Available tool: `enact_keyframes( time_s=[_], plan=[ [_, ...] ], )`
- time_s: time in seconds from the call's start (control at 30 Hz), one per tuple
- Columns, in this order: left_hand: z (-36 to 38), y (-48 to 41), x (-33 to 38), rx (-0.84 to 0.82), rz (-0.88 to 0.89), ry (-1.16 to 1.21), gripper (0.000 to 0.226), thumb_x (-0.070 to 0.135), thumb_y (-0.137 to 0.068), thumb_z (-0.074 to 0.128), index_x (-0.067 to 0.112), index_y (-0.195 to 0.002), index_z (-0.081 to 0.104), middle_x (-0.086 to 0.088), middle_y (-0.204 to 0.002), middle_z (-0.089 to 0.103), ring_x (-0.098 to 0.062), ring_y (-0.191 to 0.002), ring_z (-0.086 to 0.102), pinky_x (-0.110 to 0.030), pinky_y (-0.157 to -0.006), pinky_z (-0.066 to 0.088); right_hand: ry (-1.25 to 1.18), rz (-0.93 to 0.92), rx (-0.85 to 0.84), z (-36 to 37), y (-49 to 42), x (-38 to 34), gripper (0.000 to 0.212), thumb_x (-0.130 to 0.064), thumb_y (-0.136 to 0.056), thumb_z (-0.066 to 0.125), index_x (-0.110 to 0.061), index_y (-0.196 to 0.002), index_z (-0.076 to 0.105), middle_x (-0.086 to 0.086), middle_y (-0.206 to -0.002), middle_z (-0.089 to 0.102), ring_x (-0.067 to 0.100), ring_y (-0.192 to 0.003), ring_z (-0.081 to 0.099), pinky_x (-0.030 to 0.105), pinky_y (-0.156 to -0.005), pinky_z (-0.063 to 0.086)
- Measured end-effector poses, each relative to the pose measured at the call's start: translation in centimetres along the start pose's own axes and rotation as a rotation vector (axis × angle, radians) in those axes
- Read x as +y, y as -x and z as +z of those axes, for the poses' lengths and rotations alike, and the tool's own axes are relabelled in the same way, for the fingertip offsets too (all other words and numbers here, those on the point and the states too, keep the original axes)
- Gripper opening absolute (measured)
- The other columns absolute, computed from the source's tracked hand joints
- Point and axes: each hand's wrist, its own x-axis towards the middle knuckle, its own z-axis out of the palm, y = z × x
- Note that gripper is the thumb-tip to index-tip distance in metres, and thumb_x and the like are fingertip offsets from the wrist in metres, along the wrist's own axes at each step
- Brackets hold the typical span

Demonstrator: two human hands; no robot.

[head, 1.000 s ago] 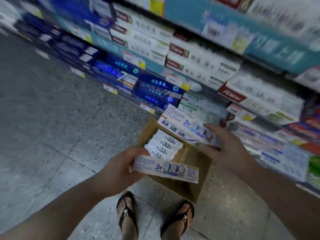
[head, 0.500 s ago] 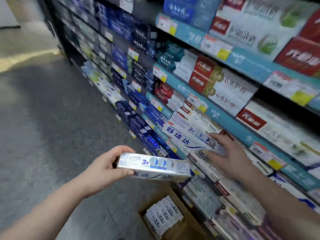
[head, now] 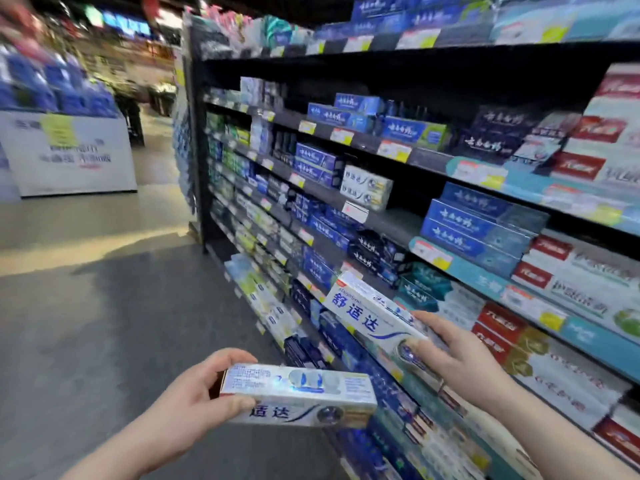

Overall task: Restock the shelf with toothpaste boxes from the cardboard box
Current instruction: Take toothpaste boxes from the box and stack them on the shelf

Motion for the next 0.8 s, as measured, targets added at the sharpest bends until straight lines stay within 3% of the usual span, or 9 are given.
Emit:
enact_keyframes(
  time_s=[0.13, 0.3, 0.4, 0.5, 0.7, 0.8],
  plan=[
    [-7.7, -2.4, 0.9, -0.012, 0.04, -0.033, 0.052, 0.034, -0.051, 0.073, 0.02, -0.099, 0.06, 0.004, -0.09, 0.072, -0.001, -0.074, 0.061, -0.017, -0.067, 0.048, -0.009, -0.045, 0.065, 2.9, -4.0, -6.1, 0.037, -0.027, -0.089, 0.056, -0.029, -0.124, 0.045, -0.018, -0.116, 0.047, -0.004, -0.098, 0.049, 0.001, -0.074, 0.033],
    [-12.3, -6.2, 1.6, -0.032, 0.089, -0.086, 0.034, 0.013, -0.067, 0.072, 0.023, -0.098, 0.062, 0.001, -0.095, 0.07, -0.001, -0.071, 0.061, -0.012, -0.065, 0.047, 0.064, -0.023, 0.118, 3.1, -7.3, -9.9, 0.044, -0.035, -0.087, 0.056, -0.027, -0.128, 0.044, -0.016, -0.119, 0.049, 0.004, -0.104, 0.047, 0.021, -0.085, 0.034],
    [-13.4, -8.8, 1.8, -0.057, 0.092, -0.081, 0.043, 0.028, -0.056, 0.072, 0.028, -0.097, 0.063, -0.001, -0.098, 0.071, -0.005, -0.077, 0.064, -0.016, -0.071, 0.049, 0.094, 0.008, 0.163, 2.0, -9.3, -10.7, 0.043, -0.035, -0.087, 0.056, -0.026, -0.128, 0.046, -0.012, -0.114, 0.052, 0.009, -0.096, 0.05, 0.023, -0.082, 0.037],
    [-13.7, -11.4, 1.7, -0.064, 0.092, -0.058, 0.043, 0.04, -0.048, 0.07, 0.036, -0.091, 0.063, -0.006, -0.097, 0.07, -0.009, -0.078, 0.063, -0.027, -0.076, 0.049, 0.121, 0.01, 0.214, 1.1, -11.4, -10.7, 0.042, -0.033, -0.087, 0.057, -0.023, -0.127, 0.048, -0.009, -0.119, 0.056, 0.011, -0.105, 0.051, 0.024, -0.084, 0.037],
    [-15.3, -18.2, 0.9, -0.102, 0.048, -0.085, 0.059, 0.039, -0.045, 0.071, 0.023, -0.101, 0.06, 0.005, -0.086, 0.073, -0.007, -0.072, 0.064, -0.031, -0.076, 0.05, 0.119, 0.069, 0.253, 0.6, -17.7, -8.7, 0.041, -0.032, -0.086, 0.058, -0.022, -0.125, 0.049, -0.002, -0.112, 0.06, 0.014, -0.083, 0.053, 0.026, -0.074, 0.038],
    [-16.1, -23.2, 0.8, -0.112, 0.058, -0.1, 0.057, 0.037, -0.046, 0.075, 0.024, -0.1, 0.061, -0.006, -0.09, 0.072, -0.015, -0.075, 0.064, -0.038, -0.078, 0.051, 0.124, 0.088, 0.277, 0.1, -22.3, -7.1, 0.037, -0.032, -0.086, 0.058, -0.024, -0.121, 0.05, -0.003, -0.105, 0.061, 0.016, -0.076, 0.058, 0.025, -0.068, 0.041]
  ],
)
